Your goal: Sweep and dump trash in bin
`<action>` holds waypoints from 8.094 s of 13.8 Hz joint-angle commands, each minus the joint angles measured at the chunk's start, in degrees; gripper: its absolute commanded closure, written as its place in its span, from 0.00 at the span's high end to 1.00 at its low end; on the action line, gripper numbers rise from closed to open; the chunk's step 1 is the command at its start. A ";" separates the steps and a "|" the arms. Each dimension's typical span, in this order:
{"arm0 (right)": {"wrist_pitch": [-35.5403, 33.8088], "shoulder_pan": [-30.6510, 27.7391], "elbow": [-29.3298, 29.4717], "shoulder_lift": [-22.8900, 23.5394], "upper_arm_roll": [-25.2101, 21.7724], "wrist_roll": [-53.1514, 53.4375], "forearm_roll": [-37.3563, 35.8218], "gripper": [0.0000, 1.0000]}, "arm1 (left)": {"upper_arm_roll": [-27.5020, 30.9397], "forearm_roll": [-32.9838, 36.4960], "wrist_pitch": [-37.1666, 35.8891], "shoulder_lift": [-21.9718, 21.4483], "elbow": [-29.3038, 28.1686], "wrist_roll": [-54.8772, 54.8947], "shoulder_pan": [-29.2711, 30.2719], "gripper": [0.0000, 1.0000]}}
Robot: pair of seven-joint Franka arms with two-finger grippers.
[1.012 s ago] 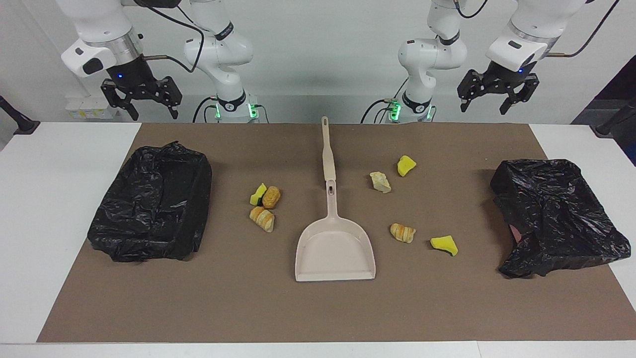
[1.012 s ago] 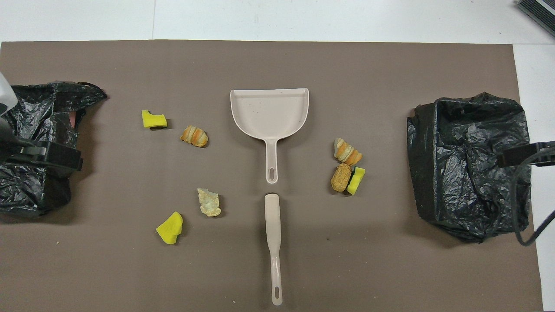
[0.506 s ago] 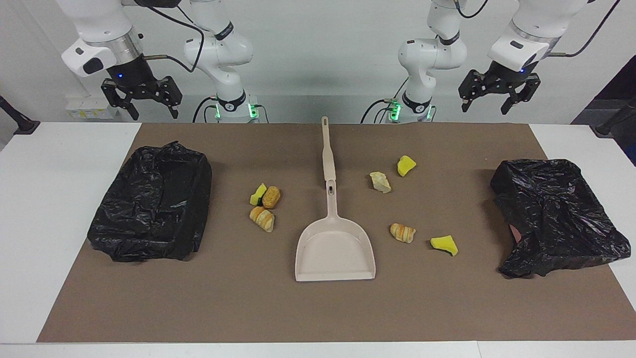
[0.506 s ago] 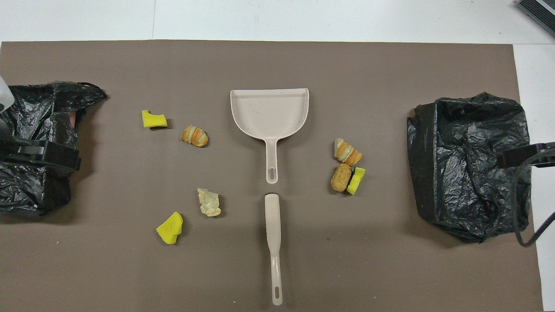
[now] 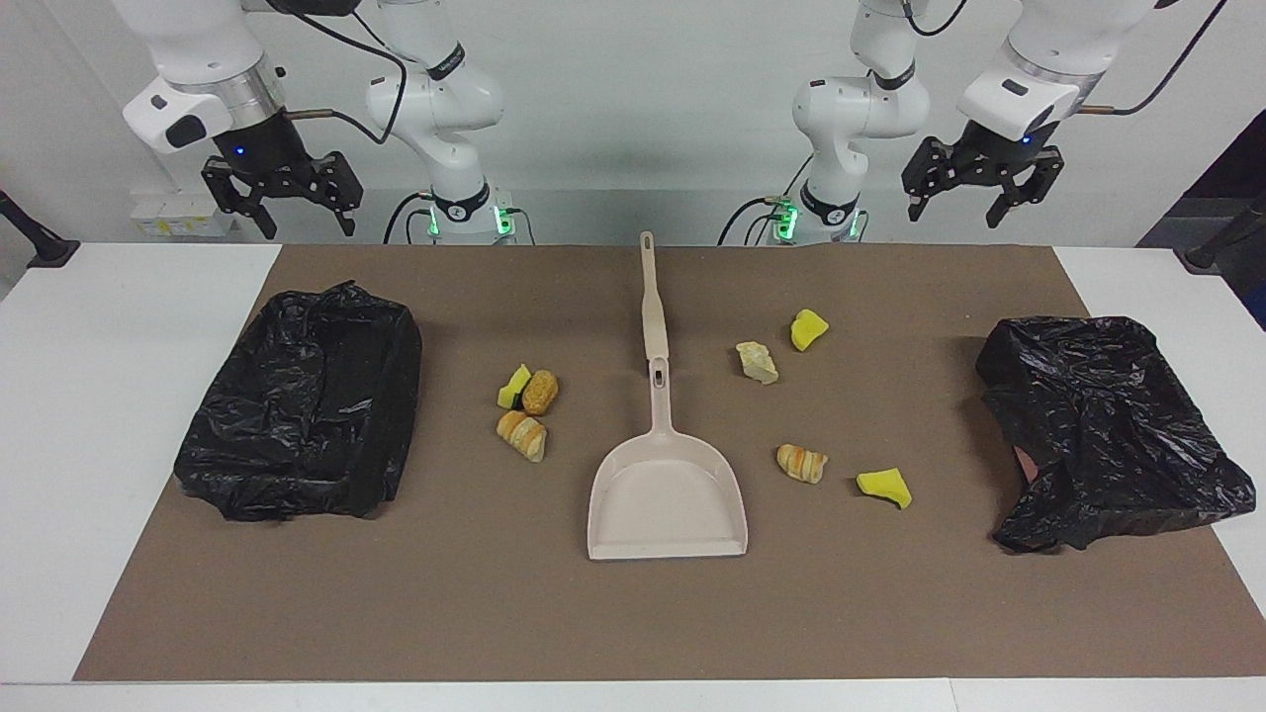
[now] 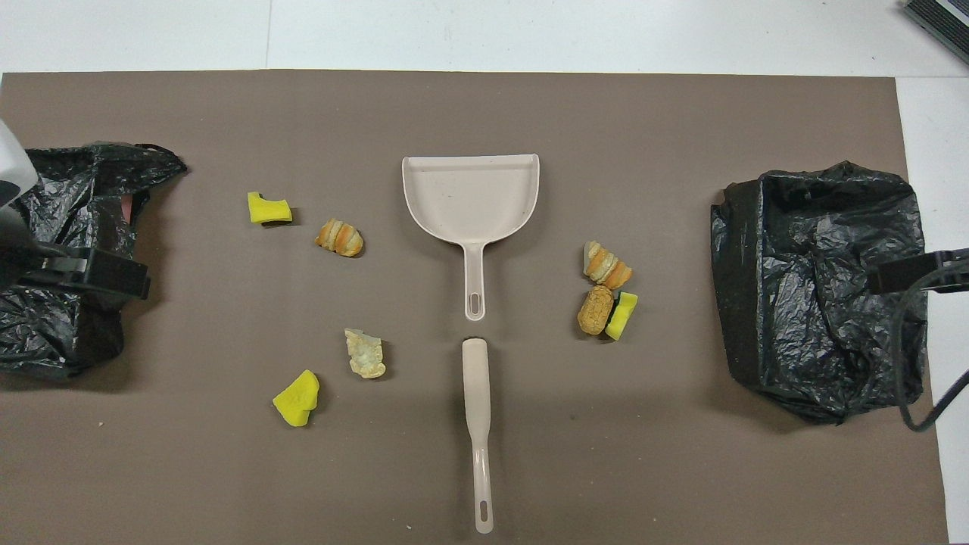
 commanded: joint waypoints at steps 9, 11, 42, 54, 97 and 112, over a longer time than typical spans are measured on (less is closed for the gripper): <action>-0.88 -0.31 -1.42 -1.44 0.16 0.05 0.89 1.00 | -19.99 -3.84 16.88 -10.24 -25.21 -10.31 -0.63 1.00; -0.97 -0.31 -1.51 -1.44 0.16 -0.04 0.89 1.00 | -24.30 -5.69 21.18 -11.90 -30.48 -13.11 -0.63 1.00; -1.23 -0.31 -2.21 -2.15 0.24 -0.39 0.54 1.00 | -43.47 -5.78 48.63 0.30 -49.66 -36.78 -3.27 0.24; 10.45 -0.14 -2.22 5.49 13.15 14.79 3.79 1.00 | -24.08 -4.73 27.89 -10.67 -44.39 -12.20 -3.88 0.00; 18.45 -3.82 -7.28 19.76 39.18 -8.15 -11.95 0.00 | 12.60 8.63 42.21 9.71 -33.23 17.28 -2.56 0.00; 33.84 -1.99 -29.72 9.89 39.44 -24.94 -3.68 0.00 | 9.97 8.63 39.75 9.62 -36.04 27.79 -6.35 0.00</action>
